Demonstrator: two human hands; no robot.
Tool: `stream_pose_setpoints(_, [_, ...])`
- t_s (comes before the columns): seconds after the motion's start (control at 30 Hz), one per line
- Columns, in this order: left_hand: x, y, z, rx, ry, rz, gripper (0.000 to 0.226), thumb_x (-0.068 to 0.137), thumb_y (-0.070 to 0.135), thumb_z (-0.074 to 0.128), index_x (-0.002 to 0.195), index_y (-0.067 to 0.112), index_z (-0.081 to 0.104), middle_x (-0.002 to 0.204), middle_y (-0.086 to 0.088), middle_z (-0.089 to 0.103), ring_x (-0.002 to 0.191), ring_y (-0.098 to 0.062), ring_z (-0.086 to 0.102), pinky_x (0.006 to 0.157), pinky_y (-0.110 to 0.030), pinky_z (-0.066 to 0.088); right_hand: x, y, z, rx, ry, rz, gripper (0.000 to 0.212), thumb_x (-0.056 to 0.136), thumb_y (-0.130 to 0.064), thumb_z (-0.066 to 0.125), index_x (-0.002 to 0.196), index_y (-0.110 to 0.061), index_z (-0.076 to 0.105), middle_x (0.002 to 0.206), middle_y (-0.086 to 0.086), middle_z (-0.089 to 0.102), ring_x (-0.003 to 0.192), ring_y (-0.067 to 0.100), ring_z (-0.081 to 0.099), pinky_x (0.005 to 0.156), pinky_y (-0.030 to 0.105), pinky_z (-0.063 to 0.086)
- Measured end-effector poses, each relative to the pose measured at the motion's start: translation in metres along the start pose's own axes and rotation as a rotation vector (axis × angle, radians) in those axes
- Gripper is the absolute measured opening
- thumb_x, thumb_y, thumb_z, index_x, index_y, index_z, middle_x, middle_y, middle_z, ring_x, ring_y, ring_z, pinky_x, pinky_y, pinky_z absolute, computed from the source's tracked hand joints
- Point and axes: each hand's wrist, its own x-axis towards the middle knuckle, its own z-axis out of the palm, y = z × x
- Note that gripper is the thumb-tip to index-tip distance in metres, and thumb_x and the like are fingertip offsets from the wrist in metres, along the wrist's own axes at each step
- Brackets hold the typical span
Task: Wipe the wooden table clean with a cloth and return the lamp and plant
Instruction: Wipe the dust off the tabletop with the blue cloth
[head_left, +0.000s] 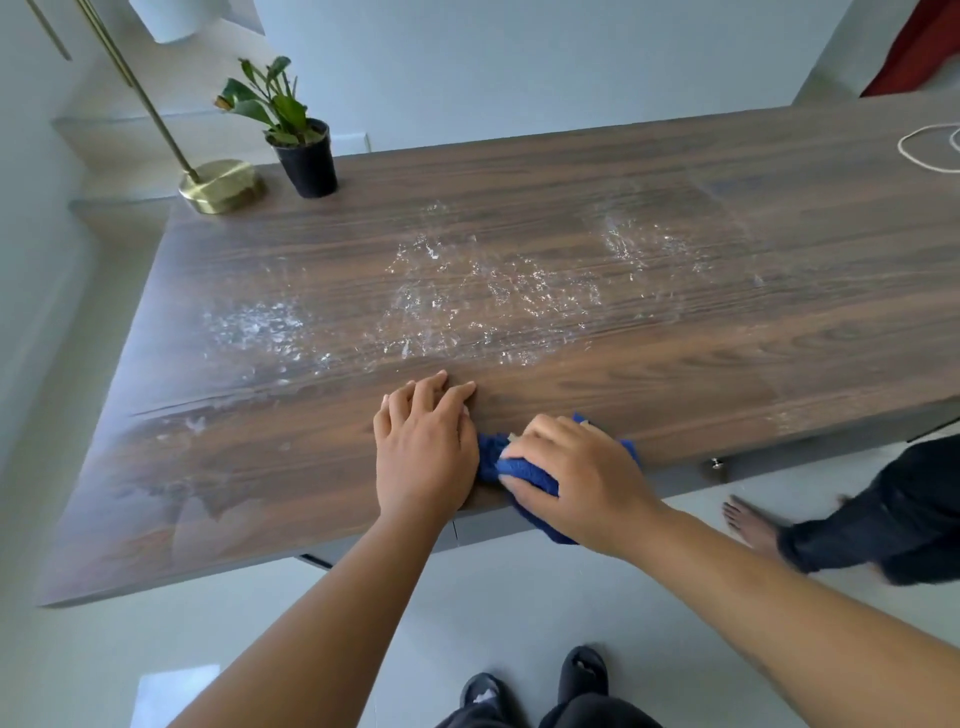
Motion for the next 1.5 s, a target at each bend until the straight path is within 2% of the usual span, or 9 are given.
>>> stream_pose_setpoints(0.1, [0.0,0.0,-0.001,-0.023,0.006,0.0,0.035,0.096,0.027,0.044,0.127,0.033,0.059,0.141,0.006,0.05,0.129,-0.025,0.034,0.109,-0.046,0.026,0.008,0.024,-0.019,0.134,0.1,0.147,0.021,0.088,-0.042,0.053,0.102,-0.031,0.065,0.096,-0.011,0.056,0.086,0.015,0.06,0.073,0.031,0.046])
stream_pose_setpoints(0.27, [-0.001,-0.001,0.0,-0.013,-0.003,0.015,0.036,0.097,0.029,0.04,0.127,0.036,0.057,0.142,0.007,0.048,0.131,-0.024,0.031,0.11,-0.047,0.023,0.035,0.072,-0.031,-0.171,0.152,0.35,0.018,0.092,-0.034,0.056,0.103,-0.024,0.066,0.097,-0.002,0.057,0.09,0.027,0.058,0.074,0.036,0.044])
stream_pose_setpoints(0.37, [0.0,-0.001,0.0,-0.015,-0.005,0.012,0.036,0.096,0.028,0.042,0.127,0.036,0.058,0.142,0.008,0.048,0.131,-0.023,0.032,0.11,-0.046,0.023,0.027,0.042,-0.014,-0.23,0.101,0.253,0.017,0.089,-0.034,0.058,0.097,-0.022,0.067,0.092,-0.001,0.058,0.084,0.027,0.055,0.073,0.039,0.042])
stream_pose_setpoints(0.53, [0.0,-0.003,0.001,-0.012,-0.017,0.031,0.038,0.095,0.028,0.042,0.129,0.037,0.056,0.144,0.008,0.047,0.132,-0.024,0.031,0.11,-0.046,0.023,-0.014,0.008,-0.016,0.023,-0.107,-0.017,0.016,0.086,-0.04,0.055,0.093,-0.03,0.066,0.089,-0.012,0.056,0.08,0.013,0.053,0.074,0.036,0.043])
stream_pose_setpoints(0.67, [0.0,0.0,0.004,0.029,-0.002,0.034,0.034,0.097,0.032,0.04,0.128,0.038,0.055,0.141,0.006,0.048,0.13,-0.026,0.033,0.111,-0.048,0.023,0.001,0.045,-0.04,0.125,0.043,0.159,0.014,0.087,-0.031,0.063,0.101,-0.031,0.067,0.094,-0.011,0.057,0.088,0.013,0.058,0.076,0.037,0.048])
stream_pose_setpoints(0.83, [-0.001,0.002,0.006,0.056,0.012,0.042,0.033,0.097,0.033,0.039,0.126,0.037,0.055,0.139,0.004,0.05,0.129,-0.027,0.034,0.11,-0.049,0.023,0.03,0.074,-0.029,-0.231,0.122,0.37,0.017,0.091,-0.035,0.056,0.101,-0.026,0.067,0.095,-0.002,0.056,0.091,0.027,0.056,0.076,0.039,0.043])
stream_pose_setpoints(1.13, [-0.001,0.003,0.007,0.085,0.061,0.06,0.031,0.094,0.029,0.046,0.122,0.034,0.058,0.135,0.002,0.053,0.127,-0.029,0.038,0.108,-0.052,0.027,-0.018,0.056,-0.028,-0.143,-0.059,-0.039,0.022,0.088,-0.041,0.056,0.1,-0.027,0.067,0.096,-0.006,0.058,0.081,0.019,0.055,0.074,0.035,0.042])
stream_pose_setpoints(1.33, [-0.003,0.009,0.008,0.144,0.073,0.073,0.03,0.093,0.027,0.049,0.12,0.027,0.062,0.132,-0.003,0.057,0.123,-0.034,0.043,0.106,-0.054,0.03,-0.011,0.14,-0.066,-0.303,0.123,0.44,0.02,0.091,-0.037,0.055,0.103,-0.023,0.063,0.097,0.001,0.056,0.089,0.031,0.056,0.07,0.039,0.043])
stream_pose_setpoints(1.5, [-0.003,0.034,0.003,0.261,0.126,0.208,0.024,0.084,0.022,0.051,0.101,0.016,0.066,0.11,-0.007,0.063,0.096,-0.037,0.058,0.086,-0.05,0.044,0.002,0.137,-0.057,-0.362,0.192,0.431,0.021,0.089,-0.037,0.055,0.097,-0.018,0.06,0.092,0.002,0.054,0.081,0.031,0.054,0.066,0.039,0.041])
